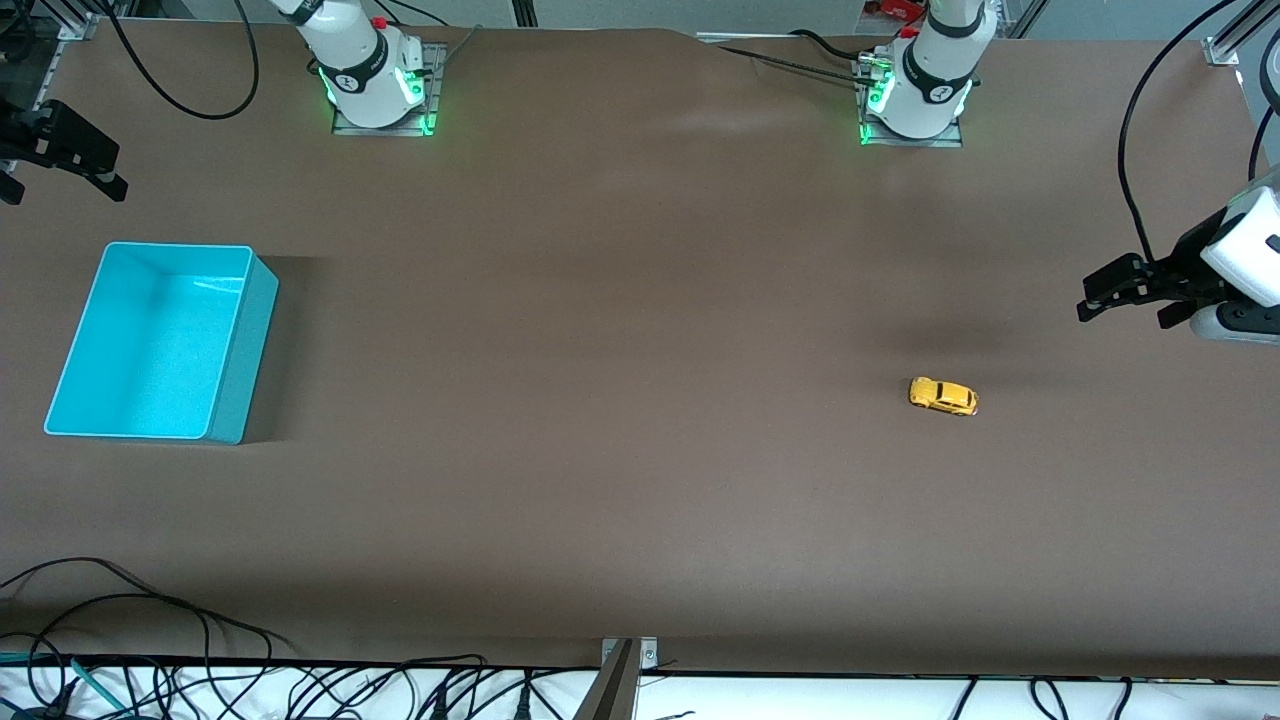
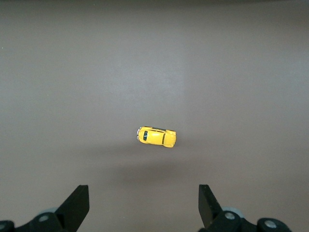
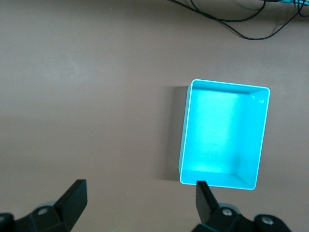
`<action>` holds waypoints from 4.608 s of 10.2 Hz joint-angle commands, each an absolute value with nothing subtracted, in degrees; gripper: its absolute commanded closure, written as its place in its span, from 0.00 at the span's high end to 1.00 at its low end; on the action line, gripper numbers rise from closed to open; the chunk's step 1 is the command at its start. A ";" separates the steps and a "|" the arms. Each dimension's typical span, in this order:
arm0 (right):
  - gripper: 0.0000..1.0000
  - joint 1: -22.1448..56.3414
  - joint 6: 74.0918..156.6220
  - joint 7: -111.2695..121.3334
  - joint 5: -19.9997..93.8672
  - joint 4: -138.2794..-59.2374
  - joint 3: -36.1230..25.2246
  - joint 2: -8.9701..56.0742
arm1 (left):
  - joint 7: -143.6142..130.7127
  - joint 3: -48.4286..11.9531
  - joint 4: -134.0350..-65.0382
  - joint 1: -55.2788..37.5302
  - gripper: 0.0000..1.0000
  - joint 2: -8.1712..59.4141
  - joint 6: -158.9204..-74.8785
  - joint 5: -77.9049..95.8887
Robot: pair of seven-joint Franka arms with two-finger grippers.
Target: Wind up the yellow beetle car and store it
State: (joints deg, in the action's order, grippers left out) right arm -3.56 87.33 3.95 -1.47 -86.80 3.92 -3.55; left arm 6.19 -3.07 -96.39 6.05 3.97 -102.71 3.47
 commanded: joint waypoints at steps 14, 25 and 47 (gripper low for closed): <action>1.00 -3.52 85.25 3.96 -1.84 -85.34 3.60 -3.96 | 4.07 -3.08 -96.33 7.47 1.00 4.48 -100.99 4.48; 1.00 -3.52 86.05 3.60 -1.58 -85.34 3.96 -2.55 | 4.31 -3.96 -96.68 6.77 1.00 4.75 -98.44 -1.41; 1.00 -3.43 84.20 3.52 0.88 -85.52 4.13 -1.93 | -81.47 -6.42 -112.30 4.93 1.00 22.76 -128.38 -1.23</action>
